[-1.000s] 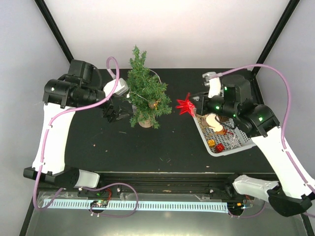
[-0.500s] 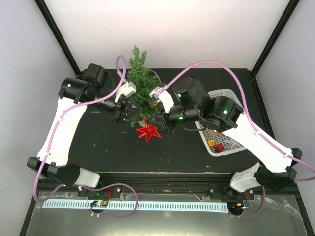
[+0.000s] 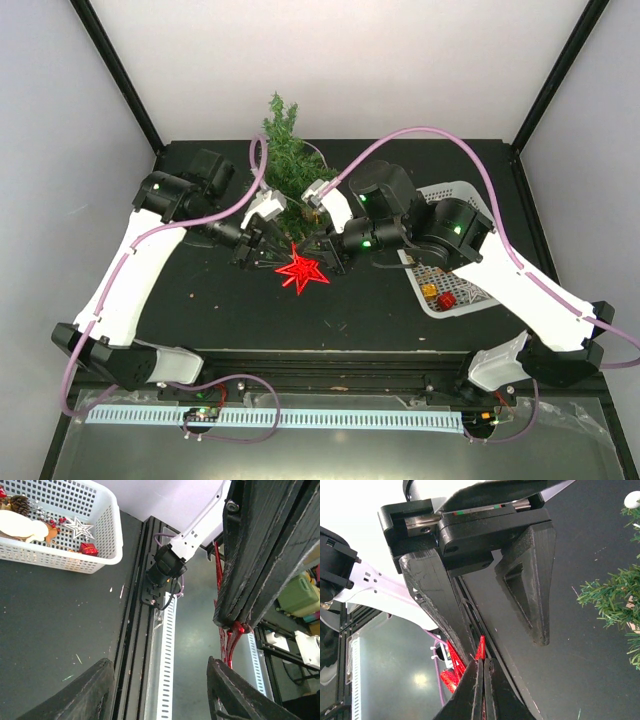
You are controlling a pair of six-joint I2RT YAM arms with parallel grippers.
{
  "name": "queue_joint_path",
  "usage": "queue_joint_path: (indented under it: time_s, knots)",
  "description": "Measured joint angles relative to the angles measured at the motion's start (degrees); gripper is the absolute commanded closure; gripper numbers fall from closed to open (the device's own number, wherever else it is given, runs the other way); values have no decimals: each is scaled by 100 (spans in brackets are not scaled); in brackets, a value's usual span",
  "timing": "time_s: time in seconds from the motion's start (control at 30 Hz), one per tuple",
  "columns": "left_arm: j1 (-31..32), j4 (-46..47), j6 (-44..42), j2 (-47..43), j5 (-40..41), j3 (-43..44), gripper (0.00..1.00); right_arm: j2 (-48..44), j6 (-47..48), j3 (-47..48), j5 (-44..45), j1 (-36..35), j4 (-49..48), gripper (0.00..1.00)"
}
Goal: Decorate the small christmas tree
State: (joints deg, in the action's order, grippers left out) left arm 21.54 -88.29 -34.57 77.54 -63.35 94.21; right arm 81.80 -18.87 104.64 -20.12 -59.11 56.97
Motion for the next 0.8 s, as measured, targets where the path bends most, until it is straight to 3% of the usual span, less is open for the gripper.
queue_joint_path:
  time_s: [0.17,0.53,0.8]
  knots:
    - [15,2,0,-39,4,-2,47,2,57,-39,-4,0,2,99]
    - [20,2,-35,-61,186,-61,33,0,103,-282,-17,0,4,99]
    - [24,2,-37,-68,216,-63,29,-13,105,-457,50,0,9,99]
